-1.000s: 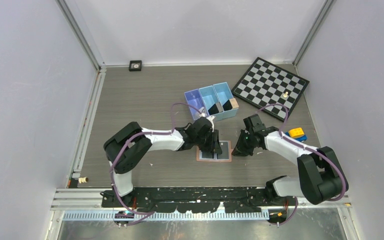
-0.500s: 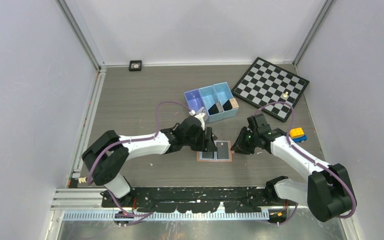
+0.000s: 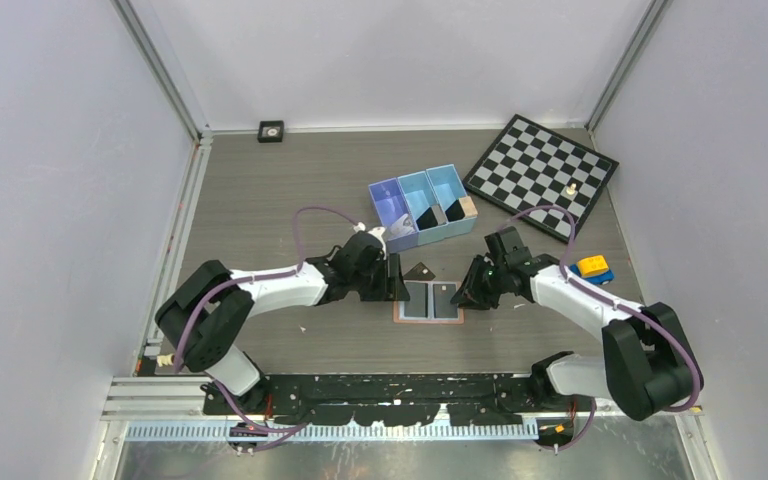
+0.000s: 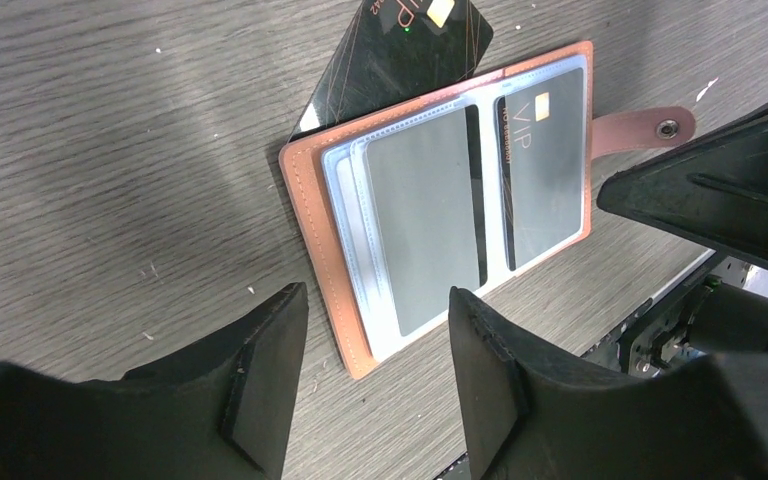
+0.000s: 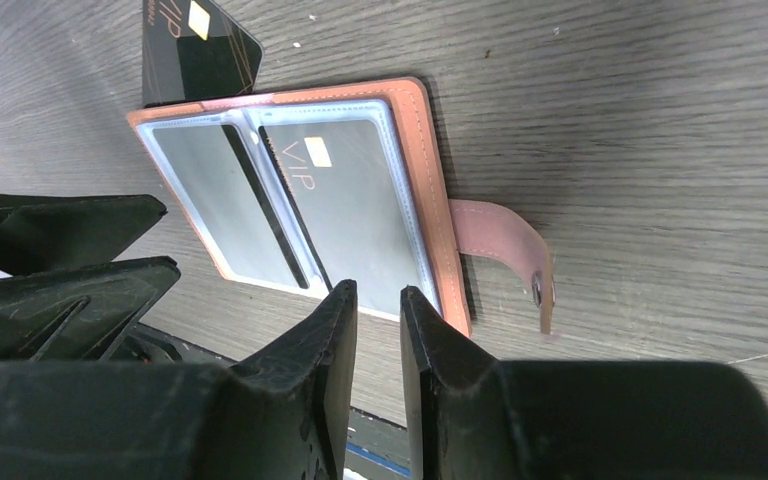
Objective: Put the credit cards into the card holder
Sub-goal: Insert the credit card into the card holder.
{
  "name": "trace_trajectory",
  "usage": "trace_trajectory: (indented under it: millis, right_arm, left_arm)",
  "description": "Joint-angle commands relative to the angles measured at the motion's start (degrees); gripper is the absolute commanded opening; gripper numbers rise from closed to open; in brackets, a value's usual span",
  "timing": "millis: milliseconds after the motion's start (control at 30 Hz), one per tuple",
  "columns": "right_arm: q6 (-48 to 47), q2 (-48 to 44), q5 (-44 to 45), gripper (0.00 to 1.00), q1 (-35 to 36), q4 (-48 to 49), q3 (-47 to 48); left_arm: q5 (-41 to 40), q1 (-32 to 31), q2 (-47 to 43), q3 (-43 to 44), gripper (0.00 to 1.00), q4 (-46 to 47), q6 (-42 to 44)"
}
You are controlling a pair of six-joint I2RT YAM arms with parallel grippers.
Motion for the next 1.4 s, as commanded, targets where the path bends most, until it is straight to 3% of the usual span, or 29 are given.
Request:
trace_trajectory:
  millis: [0, 500, 1367]
  right_arm:
    - [1.1, 1.6, -0.7, 0.27, 0.5, 3.0, 0.3]
    - [0.4, 2.2, 6.2, 0.25, 0.7, 0.2, 0.3]
    - [1.3, 2.9, 1.4, 0.2, 1.8, 3.2, 1.0]
  left_arm:
    - [1.0, 0.5, 1.0, -0.1, 0.54, 1.9, 0.8]
    - [1.2, 0.5, 3.2, 0.0, 0.49, 3.1, 0.0]
    - [2.1, 0.5, 4.4, 0.4, 0.45, 3.7, 0.0]
